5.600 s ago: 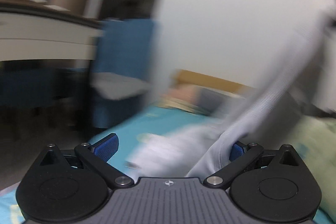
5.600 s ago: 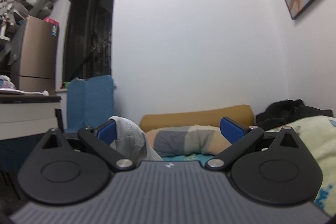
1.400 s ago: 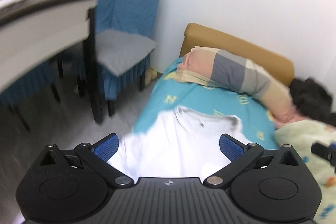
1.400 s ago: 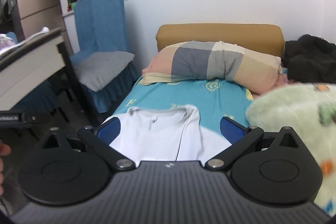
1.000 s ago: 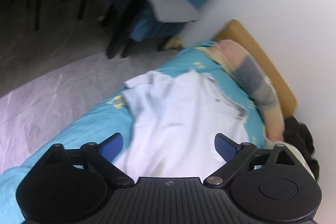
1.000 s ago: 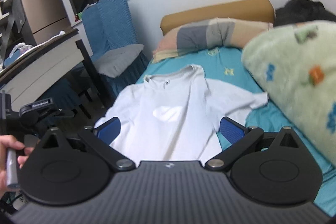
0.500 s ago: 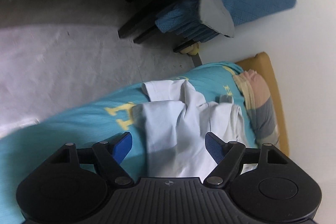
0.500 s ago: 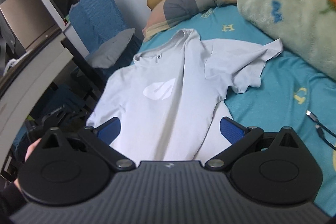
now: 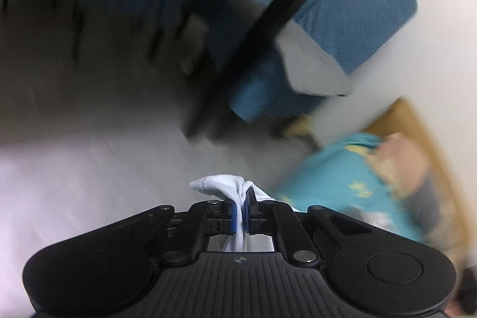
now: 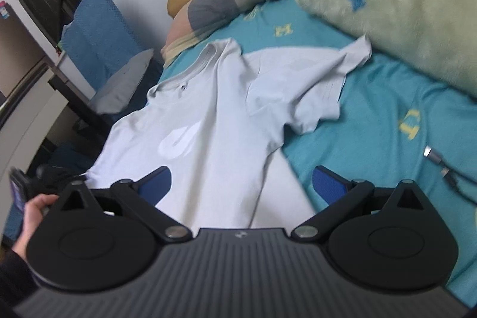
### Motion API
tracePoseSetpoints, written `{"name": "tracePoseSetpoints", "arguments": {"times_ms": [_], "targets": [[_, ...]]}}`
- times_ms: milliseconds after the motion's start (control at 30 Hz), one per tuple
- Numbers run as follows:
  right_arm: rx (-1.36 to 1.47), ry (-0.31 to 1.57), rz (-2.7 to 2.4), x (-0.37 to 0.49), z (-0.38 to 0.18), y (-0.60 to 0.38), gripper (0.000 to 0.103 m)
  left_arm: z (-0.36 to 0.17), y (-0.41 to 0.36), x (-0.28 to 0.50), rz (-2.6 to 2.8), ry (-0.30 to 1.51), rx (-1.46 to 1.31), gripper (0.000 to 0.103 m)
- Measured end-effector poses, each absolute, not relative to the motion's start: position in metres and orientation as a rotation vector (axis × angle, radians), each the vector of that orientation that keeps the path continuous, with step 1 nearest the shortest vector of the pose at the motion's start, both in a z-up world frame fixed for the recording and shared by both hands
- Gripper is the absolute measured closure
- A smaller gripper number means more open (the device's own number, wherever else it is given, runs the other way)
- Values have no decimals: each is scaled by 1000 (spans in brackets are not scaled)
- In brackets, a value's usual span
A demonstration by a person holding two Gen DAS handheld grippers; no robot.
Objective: Fold clothes
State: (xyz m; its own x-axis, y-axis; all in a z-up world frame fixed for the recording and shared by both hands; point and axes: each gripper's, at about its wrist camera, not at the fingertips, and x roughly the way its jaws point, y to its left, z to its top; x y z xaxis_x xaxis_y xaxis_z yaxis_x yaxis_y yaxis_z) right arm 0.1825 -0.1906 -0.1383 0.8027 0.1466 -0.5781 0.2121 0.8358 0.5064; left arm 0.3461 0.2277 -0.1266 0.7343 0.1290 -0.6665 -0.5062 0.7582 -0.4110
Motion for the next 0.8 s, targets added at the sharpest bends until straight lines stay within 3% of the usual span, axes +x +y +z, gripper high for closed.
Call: {"name": "tracePoseSetpoints", "arguments": {"times_ms": [100,233,300,367,433,500,633,800], "targets": [[570,628,-43,183,-135,-191,0,-116,223,332,349,724,-567,89],[523,613,-23,181,-131,-187,0,-101,217,314,314,809,-495,59],[504,601,-9,178,-127,-183,0,-83,208,288,259,837,-457,54],[494,586,1,173,-122,-179,0,-65,193,259,209,832,-407,44],[481,570,15,165,-118,-176,0,-53,167,235,168,803,-371,27],[467,554,26,157,-114,-174,0,-41,142,212,128,774,-334,23],[442,539,34,138,-110,-171,0,-17,91,165,48,715,-262,4],[467,510,49,117,-105,-176,0,14,27,106,-51,640,-172,0]]}}
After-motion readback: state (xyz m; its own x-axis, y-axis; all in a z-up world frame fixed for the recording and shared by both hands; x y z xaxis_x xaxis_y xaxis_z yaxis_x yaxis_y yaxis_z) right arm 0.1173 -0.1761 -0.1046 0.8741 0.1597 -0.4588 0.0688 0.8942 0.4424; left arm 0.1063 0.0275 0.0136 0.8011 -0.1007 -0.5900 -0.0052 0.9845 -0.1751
